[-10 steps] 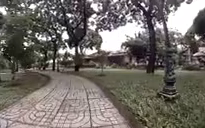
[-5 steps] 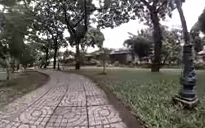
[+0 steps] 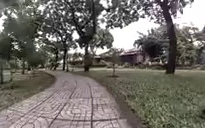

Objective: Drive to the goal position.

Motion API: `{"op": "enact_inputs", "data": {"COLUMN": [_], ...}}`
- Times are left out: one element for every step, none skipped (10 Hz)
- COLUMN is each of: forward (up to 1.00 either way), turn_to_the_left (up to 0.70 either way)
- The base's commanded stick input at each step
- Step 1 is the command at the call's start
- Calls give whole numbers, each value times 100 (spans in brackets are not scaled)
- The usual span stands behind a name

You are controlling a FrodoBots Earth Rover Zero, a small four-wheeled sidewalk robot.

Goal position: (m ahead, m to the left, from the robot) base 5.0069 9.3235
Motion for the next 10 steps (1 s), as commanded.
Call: {"op": "enact_inputs", "data": {"forward": [70, 70, 70, 70, 70, 70, 70, 70, 70, 70], "turn_to_the_left": [21, 0, 0, 0, 0, 0, 27, 21, 1, 0]}}
